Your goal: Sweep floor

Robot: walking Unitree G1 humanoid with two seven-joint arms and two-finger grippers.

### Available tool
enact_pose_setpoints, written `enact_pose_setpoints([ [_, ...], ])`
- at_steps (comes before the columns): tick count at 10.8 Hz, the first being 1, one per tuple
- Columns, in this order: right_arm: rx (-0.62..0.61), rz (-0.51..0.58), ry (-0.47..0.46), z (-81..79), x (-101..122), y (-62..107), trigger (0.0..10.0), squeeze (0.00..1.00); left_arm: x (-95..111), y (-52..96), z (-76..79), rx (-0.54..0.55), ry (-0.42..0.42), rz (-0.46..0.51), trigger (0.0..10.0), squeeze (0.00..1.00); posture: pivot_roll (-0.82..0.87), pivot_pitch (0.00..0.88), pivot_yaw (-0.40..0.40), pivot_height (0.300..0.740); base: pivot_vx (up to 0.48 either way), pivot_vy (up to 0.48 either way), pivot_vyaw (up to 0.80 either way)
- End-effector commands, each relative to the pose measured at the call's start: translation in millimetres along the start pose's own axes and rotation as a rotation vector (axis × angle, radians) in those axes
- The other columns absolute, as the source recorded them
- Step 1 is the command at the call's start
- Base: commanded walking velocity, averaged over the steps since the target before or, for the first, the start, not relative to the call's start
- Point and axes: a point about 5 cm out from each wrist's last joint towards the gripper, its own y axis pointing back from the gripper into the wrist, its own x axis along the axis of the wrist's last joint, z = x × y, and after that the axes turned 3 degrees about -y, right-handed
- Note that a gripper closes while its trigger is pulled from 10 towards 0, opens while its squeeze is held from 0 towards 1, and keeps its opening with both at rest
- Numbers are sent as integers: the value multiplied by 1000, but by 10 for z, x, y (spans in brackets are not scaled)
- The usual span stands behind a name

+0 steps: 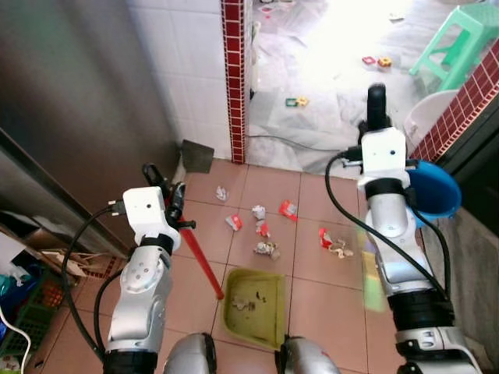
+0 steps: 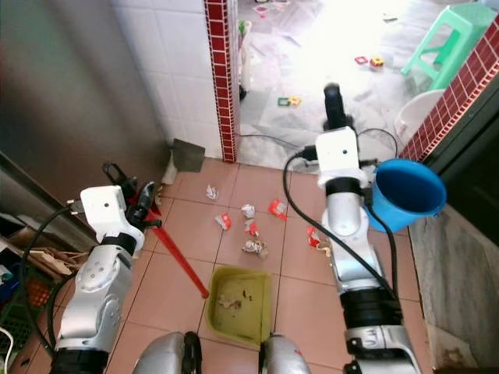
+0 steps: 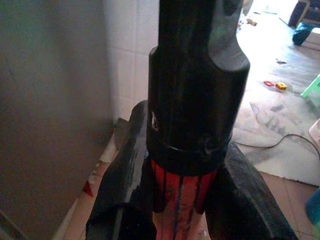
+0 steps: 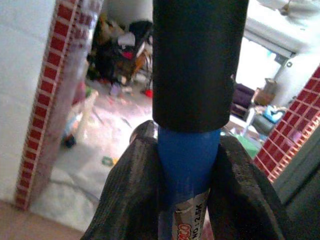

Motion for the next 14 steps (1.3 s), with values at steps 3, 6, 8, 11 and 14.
enact_pose_setpoints([
  [3, 44, -71, -124, -139, -82, -13, 10000, 0, 95, 5, -8, 3, -7, 35, 10000, 0, -28, 119, 43, 740, 0, 0, 0],
  [6, 183, -52, -351, -502, -6, -44, 10000, 0, 91, 10, 6, 6, -4, 31, 10000, 0, -20, 130, 46, 740, 0, 0, 0],
  [8, 243, -45, -457, -619, 100, -30, 10000, 0, 93, 9, 7, 11, -3, 31, 10000, 0, -23, 129, 43, 740, 0, 0, 0],
  [11, 257, -26, -380, -555, 90, 28, 10000, 0, 91, 12, 24, 5, -4, 28, 10000, 0, -33, 128, 40, 740, 0, 0, -458],
  [14, 278, -44, -368, -518, 26, 128, 10000, 0, 98, -19, 30, -9, -7, 29, 10000, 0, -38, 120, 44, 740, 0, 0, -800],
])
